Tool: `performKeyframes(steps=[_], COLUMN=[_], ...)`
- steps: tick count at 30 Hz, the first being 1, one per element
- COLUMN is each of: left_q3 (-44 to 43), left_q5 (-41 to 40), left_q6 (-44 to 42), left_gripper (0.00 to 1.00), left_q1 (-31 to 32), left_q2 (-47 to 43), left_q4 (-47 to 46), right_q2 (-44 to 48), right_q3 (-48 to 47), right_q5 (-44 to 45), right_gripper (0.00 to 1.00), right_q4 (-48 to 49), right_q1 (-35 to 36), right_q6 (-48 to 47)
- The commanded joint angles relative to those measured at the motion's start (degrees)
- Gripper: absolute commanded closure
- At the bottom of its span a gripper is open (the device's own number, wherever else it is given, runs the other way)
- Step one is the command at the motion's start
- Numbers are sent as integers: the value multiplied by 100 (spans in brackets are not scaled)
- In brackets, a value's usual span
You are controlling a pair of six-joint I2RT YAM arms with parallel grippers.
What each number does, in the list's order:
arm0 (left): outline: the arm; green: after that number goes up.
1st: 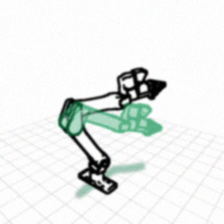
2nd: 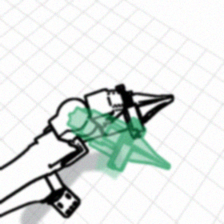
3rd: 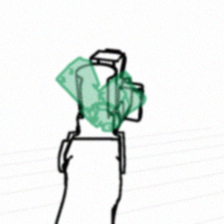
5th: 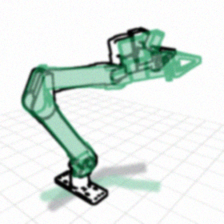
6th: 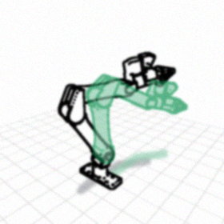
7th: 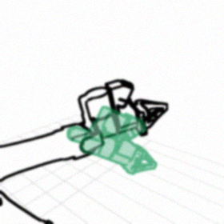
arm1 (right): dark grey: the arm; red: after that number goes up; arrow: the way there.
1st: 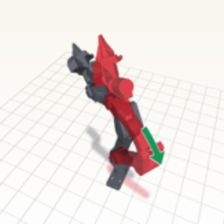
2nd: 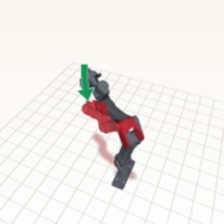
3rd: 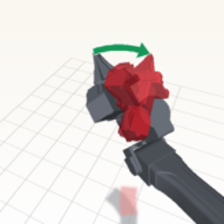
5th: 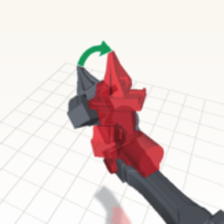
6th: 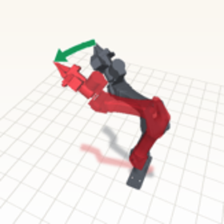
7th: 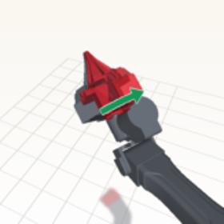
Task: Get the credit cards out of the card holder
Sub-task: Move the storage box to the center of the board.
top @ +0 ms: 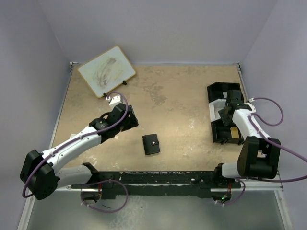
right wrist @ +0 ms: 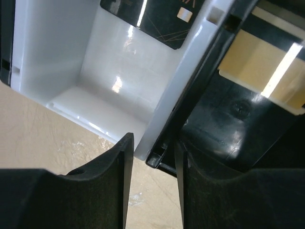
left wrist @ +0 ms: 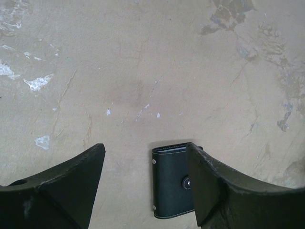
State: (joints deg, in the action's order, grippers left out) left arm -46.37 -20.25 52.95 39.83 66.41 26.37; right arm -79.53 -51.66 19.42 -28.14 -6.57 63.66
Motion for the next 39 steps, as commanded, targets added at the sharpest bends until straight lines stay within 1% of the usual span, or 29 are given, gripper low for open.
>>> performKeyframes(steps=[1,9,18,24,29,34,39], left_q3=[-76,-66,-56,-33,-45,-43,-47], left_q5=[-310,-330,-287,-223,-182,-216,-195], left_q6=[192,238,268,268,269,281,284], left_gripper=[34,34,34,34,34,34,34], left_q1=[15,16,16,14,14,14,15], left_q2=[-132,-120,-103,-27,27,18,50], left_q4=[-85,-102,-132,-188,-216,-211,-220], right_q2=[104,202,298,186,147,-62,-254], right_q3=[121,103,280,256,313,8,-514], right_q5=[-207,-144,-616,-1238,-1777,-2033,-2273], right_gripper=[64,69,72,73,75,77,77], right_q4=[240,336,794,1122,1407,1308,1075], right_q1=[-20,-20,-11,-2,60,249,669], right_q6=[-106,-388,-973,-1747,-2192,-2612,-3124])
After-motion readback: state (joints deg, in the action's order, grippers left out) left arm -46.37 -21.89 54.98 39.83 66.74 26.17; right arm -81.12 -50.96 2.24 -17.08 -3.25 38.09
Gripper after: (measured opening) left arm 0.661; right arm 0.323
